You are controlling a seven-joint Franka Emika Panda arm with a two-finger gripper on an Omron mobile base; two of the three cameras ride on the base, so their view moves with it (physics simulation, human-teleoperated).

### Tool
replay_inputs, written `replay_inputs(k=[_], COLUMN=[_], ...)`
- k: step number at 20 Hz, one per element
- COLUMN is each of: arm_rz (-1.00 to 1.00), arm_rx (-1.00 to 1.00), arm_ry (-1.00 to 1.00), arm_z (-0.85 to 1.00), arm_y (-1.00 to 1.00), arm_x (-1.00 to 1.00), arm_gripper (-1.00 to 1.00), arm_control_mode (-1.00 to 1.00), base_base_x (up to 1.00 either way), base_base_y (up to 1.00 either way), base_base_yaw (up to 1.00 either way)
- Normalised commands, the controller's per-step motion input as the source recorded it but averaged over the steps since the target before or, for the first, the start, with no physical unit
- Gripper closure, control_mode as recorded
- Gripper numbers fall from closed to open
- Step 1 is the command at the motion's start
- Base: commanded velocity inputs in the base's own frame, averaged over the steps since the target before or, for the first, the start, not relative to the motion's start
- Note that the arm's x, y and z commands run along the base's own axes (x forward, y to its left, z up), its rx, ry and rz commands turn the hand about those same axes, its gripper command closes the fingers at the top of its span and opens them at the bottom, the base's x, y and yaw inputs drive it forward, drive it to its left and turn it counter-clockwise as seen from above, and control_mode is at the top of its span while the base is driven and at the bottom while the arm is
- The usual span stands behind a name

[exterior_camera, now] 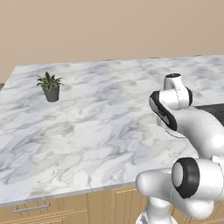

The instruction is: Pick the colander and colander and place them in the sink. Then turn on the water.

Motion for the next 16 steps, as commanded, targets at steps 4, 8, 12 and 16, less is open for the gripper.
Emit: replay_inputs(k=[4, 8, 12, 16], arm_rz=[0.09, 0.02, 0.02, 0.11], arm_rx=[-0.02, -0.04, -0.07, -0.05], arm_ry=[0.00, 0.00, -0.01, -0.09], arm_z=[0.96, 0.96, 1.00, 0.83], arm_y=[0.46, 0.49, 0.42, 0.17], arm_x=[-0.26, -0.01, -0.09, -0.34], arm_gripper=[1.00, 1.00, 1.00, 1.00], arm_control_mode=[-1.00, -1.00, -1.00, -1.00], base_base_x=[0.00, 0.00, 0.00, 0.00], base_base_y=[0.00, 0.00, 0.00, 0.00], base_base_yaw=[0.00, 0.00, 0.00, 0.00])
